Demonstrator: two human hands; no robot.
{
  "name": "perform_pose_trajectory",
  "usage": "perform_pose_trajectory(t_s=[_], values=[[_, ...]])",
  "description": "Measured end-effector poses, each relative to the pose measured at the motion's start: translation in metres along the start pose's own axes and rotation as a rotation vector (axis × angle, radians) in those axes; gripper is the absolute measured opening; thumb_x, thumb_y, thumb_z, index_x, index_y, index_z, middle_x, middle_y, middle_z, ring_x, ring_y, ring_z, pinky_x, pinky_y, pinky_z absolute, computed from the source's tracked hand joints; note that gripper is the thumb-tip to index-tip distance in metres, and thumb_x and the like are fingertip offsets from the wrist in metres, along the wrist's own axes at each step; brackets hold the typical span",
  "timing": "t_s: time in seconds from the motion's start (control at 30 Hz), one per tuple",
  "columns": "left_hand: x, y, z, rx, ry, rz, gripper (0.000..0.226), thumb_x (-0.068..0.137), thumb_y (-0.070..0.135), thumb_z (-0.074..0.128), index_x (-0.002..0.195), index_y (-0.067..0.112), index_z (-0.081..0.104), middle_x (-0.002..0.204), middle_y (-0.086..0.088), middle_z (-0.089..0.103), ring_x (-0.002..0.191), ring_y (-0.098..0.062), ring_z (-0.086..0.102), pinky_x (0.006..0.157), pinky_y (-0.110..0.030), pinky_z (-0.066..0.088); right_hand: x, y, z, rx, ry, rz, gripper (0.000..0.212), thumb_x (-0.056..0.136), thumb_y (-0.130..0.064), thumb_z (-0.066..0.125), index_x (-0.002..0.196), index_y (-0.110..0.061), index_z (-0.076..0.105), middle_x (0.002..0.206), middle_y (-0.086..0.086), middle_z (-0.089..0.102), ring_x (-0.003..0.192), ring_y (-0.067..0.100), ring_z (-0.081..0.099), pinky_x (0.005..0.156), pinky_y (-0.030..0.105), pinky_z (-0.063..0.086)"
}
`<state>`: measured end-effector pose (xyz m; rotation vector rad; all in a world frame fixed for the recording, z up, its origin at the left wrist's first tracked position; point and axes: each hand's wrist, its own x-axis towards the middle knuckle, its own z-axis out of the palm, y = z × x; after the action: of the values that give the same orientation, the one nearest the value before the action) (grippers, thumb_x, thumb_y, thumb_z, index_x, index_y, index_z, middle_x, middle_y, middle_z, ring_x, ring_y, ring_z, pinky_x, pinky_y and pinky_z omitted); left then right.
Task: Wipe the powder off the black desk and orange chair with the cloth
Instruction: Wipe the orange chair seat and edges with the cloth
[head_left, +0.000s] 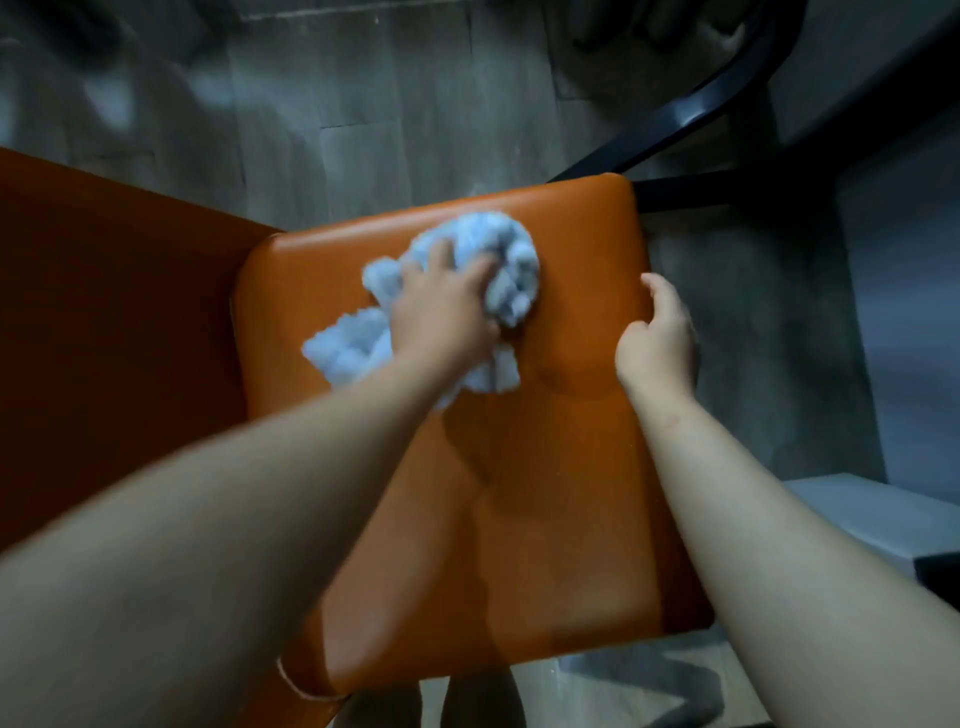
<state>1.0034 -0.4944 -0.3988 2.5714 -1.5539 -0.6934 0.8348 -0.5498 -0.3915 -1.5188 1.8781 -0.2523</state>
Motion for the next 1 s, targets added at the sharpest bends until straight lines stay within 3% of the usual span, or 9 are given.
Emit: perform_pose_trajectory(t_s=[0.2,0.27,0.4,0.5,0.63,0.77,0.87,0.93,1.0], values=[[-0.128,0.004,0.03,-0.011,-0.37,0.464,0.056,0.075,0.042,0.059,0.129,0.046,0.042,0.135,-0.001,0.034,0.112,-0.029,0.04,0.083,-0.036,0.042,-0.038,0.042,-0.017,0.12,0.048,0.21,0.05,0.094,0.003,0.031,0.137,-0.017,0.044,0.14,0.008,0.048,0.127,0.022,0.044,0.09,0.014,0.028],[-0.118,-0.006,0.014,-0.099,-0.322,0.454,0.054,0.071,0.036,0.065,0.124,0.039,0.054,0.134,-0.009,0.043,0.112,-0.034,0.049,0.081,-0.038,0.046,-0.047,0.049,-0.019,0.154,0.035,0.24,0.043,0.098,-0.003,0.031,0.137,-0.016,0.045,0.141,0.006,0.047,0.129,0.021,0.043,0.09,0.015,0.03],[-0.058,-0.006,-0.004,-0.136,0.064,0.049,0.054,0.071,0.029,0.069,0.123,0.035,0.056,0.13,-0.01,0.045,0.112,-0.034,0.048,0.077,-0.038,0.046,-0.041,0.053,-0.022,0.173,0.04,0.257,0.04,0.1,-0.007,0.03,0.135,-0.018,0.047,0.137,0.003,0.051,0.124,0.02,0.047,0.088,0.02,0.031],[-0.065,0.017,0.013,0.007,-0.078,0.058,0.051,0.076,0.034,0.061,0.126,0.037,0.049,0.129,-0.008,0.039,0.116,-0.033,0.04,0.083,-0.038,0.043,-0.04,0.052,-0.026,0.139,0.024,0.261,0.042,0.099,-0.004,0.03,0.135,-0.019,0.047,0.135,0.003,0.052,0.122,0.02,0.048,0.087,0.02,0.031],[-0.126,0.03,0.039,0.003,-0.34,0.419,0.052,0.075,0.041,0.06,0.126,0.041,0.047,0.126,-0.004,0.039,0.113,-0.031,0.042,0.085,-0.037,0.041,-0.051,0.053,-0.03,0.185,0.059,0.21,0.038,0.096,-0.002,0.036,0.129,-0.012,0.053,0.129,0.009,0.058,0.117,0.021,0.052,0.077,0.008,0.028],[-0.124,0.035,0.017,-0.637,-0.267,0.038,0.074,0.065,0.027,0.062,0.135,0.033,0.04,0.135,-0.001,0.042,0.125,-0.02,0.043,0.099,-0.03,0.038,-0.091,0.045,-0.028,0.346,0.111,0.107,0.035,0.094,-0.028,0.048,0.126,-0.016,0.055,0.128,0.009,0.058,0.118,0.023,0.053,0.092,0.025,0.04],[-0.114,0.049,-0.013,-1.306,-0.357,-0.119,0.077,0.065,0.015,0.059,0.135,0.029,0.031,0.14,0.001,0.042,0.124,-0.014,0.047,0.102,-0.026,0.041,-0.123,0.021,-0.017,0.647,-0.255,0.04,0.066,0.077,-0.052,0.055,0.135,-0.023,0.044,0.139,0.005,0.048,0.128,0.019,0.046,0.105,0.037,0.039],[-0.109,0.052,-0.027,-1.64,-0.596,-0.132,0.073,0.072,0.015,0.059,0.14,0.026,0.036,0.134,-0.004,0.054,0.114,-0.022,0.058,0.096,-0.033,0.046,-0.118,0.012,-0.016,0.792,-0.296,0.027,0.07,0.073,-0.044,0.068,0.134,-0.018,0.046,0.131,0.005,0.056,0.119,0.015,0.055,0.099,0.032,0.045],[-0.101,0.045,-0.041,-1.839,-0.716,-0.195,0.058,0.078,0.029,0.05,0.136,0.03,0.044,0.118,0.003,0.065,0.096,-0.016,0.065,0.083,-0.031,0.05,-0.1,0.005,-0.024,0.753,-0.189,-0.026,0.054,0.075,-0.014,0.075,0.124,-0.009,0.053,0.121,0.007,0.062,0.103,0.005,0.061,0.088,0.018,0.048]])
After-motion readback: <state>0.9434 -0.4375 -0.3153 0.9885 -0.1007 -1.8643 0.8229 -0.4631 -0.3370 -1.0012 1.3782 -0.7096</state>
